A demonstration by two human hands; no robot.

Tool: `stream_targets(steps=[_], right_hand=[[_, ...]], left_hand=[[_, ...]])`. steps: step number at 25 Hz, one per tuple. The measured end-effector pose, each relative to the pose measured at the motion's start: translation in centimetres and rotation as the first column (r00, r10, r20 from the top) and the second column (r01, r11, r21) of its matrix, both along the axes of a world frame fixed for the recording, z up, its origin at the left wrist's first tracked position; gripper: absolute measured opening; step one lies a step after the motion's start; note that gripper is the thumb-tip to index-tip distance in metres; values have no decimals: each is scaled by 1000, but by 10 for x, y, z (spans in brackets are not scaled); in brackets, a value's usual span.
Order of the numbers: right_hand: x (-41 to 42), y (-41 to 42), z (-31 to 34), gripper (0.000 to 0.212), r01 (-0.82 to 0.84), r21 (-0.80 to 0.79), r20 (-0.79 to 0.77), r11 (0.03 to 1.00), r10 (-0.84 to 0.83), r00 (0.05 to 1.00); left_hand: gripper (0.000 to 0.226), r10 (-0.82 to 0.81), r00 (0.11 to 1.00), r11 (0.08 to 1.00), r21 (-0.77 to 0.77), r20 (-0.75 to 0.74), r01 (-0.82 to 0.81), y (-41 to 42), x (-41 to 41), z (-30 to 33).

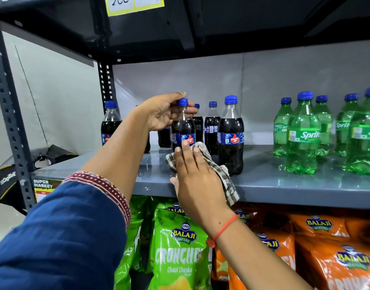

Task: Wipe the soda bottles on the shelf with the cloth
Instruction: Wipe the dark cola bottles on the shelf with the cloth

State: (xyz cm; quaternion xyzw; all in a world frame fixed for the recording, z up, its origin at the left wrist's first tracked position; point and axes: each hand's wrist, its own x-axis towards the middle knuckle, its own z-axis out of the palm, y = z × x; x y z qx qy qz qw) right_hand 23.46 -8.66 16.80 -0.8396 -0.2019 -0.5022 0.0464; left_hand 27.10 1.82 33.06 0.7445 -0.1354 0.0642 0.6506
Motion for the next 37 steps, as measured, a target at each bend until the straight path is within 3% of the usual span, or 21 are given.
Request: stream_targets(steps=[4, 9, 12, 14, 15, 17, 19, 20, 22, 24, 28, 31, 37], right_hand=[[-9, -10, 1, 72, 54, -27, -31, 998, -55, 998], [-25, -25, 6, 59, -44, -2, -3, 999, 44, 999], [-39, -38, 13, 47, -120, 106, 2, 987, 121, 993], [-48, -49, 19, 41, -203, 260, 28, 944, 203, 979], [-52, -56, 21, 42, -242, 350, 55, 905, 238, 970], [-59, -74, 24, 45, -272, 459, 124, 845, 242, 962], [-61, -93, 30, 45, -247, 486, 224, 838, 154, 962], [-60, -100, 33, 44, -219, 484, 272, 847, 92, 958], [-52, -108, 44, 44, -147, 454, 345, 879, -21, 938], [-36, -108, 50, 43, -89, 416, 347, 905, -67, 935], [-8, -93, 39, 49, -2, 254, 226, 967, -57, 972], [-4, -84, 23, 52, 91, 192, 129, 977, -117, 985], [2, -86, 30, 44, 4, 154, 109, 988, -21, 994]], left_hand=[[29, 13, 1000, 1000, -6, 9, -13, 0, 0, -1], [28, 47, 999, 999, -27, 17, -46, -2, -1, -1], [25, 99, 994, 995, -26, 43, -98, -2, -1, -1], [20, 212, 966, 977, -11, 147, -213, -1, 1, -2], [21, 298, 923, 954, -34, 245, -299, -1, 0, -1], [35, 456, 741, 881, -133, 492, -454, -7, -6, 7], [46, 466, 570, 850, -164, 677, -500, -24, -19, 17], [43, 407, 544, 866, -121, 733, -485, -38, -27, 20], [30, 229, 639, 913, 65, 734, -402, -66, -36, 23], [34, 91, 786, 936, 217, 612, -278, -88, -31, 19], [26, 75, 945, 993, 62, 317, -99, -104, -6, 8], [15, 23, 981, 999, 22, 195, -28, -101, 4, 5], [22, -17, 992, 1000, -20, 122, 20, -97, 15, 6]])
